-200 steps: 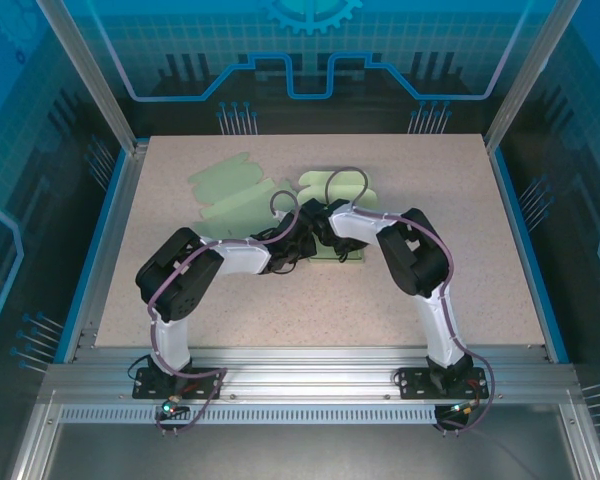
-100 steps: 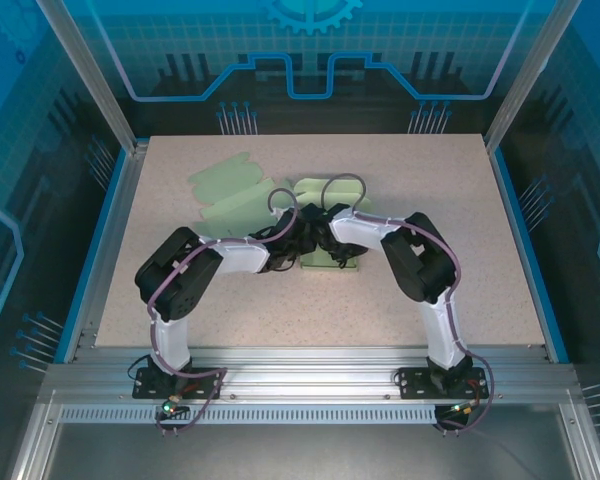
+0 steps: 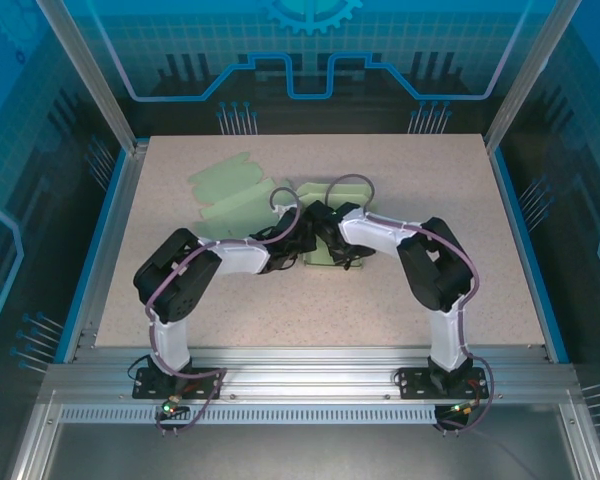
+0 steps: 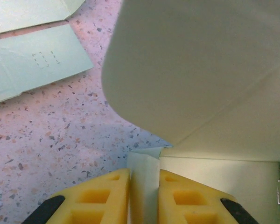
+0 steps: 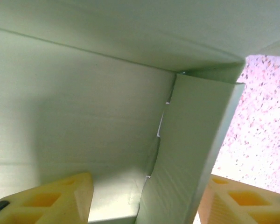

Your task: Fold the paper box

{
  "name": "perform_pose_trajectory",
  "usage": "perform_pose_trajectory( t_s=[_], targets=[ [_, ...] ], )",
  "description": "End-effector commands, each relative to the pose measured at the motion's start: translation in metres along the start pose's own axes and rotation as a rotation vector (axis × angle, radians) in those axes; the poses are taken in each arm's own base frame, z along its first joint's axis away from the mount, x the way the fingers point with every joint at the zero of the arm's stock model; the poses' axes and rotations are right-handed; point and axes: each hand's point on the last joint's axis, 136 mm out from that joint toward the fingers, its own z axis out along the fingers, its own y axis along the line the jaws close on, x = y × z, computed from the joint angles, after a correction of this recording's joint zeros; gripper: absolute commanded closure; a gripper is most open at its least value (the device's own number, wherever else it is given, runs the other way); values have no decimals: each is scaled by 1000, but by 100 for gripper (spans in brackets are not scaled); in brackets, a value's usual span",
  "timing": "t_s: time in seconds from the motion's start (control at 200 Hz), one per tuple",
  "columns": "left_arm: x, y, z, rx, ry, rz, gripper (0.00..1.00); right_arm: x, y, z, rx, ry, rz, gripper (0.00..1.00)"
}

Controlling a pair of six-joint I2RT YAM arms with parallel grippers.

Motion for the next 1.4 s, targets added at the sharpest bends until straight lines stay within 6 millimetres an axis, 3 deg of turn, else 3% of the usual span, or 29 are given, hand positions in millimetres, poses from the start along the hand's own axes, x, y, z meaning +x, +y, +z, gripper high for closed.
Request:
perform_pose_trajectory(
  t_s=[0.0, 0.16, 0.355, 0.485, 0.74, 0.88, 0.99, 1.291, 1.396],
  targets=[
    [19, 31, 1, -127, 44, 89, 79, -19, 12, -46, -130, -136, 59, 38],
    [16, 35, -4, -165, 29, 154, 79, -16, 5, -55, -181, -151, 95, 35],
    [18, 36, -4, -181, 45, 191, 76, -17, 9, -57, -344, -141, 117, 27],
    [21, 34, -4, -165, 72, 192, 69, -15, 5, -60, -341, -134, 103, 26],
    [17, 29, -8, -161, 89, 226, 71, -10, -19, -64, -315, -155, 152, 26],
    [25, 41, -5, -223, 126, 265, 74, -6, -36, -61, -326, -163, 213, 26],
    [32, 52, -6, -302, 163, 323, 83, -5, -48, -63, -358, -187, 261, 25],
    [34, 80, -23, -588, 213, 506, 79, -4, -81, -79, -372, -272, 359, 22],
    [36, 89, -25, -684, 223, 551, 90, -2, -96, -85, -377, -308, 416, 20]
  ],
)
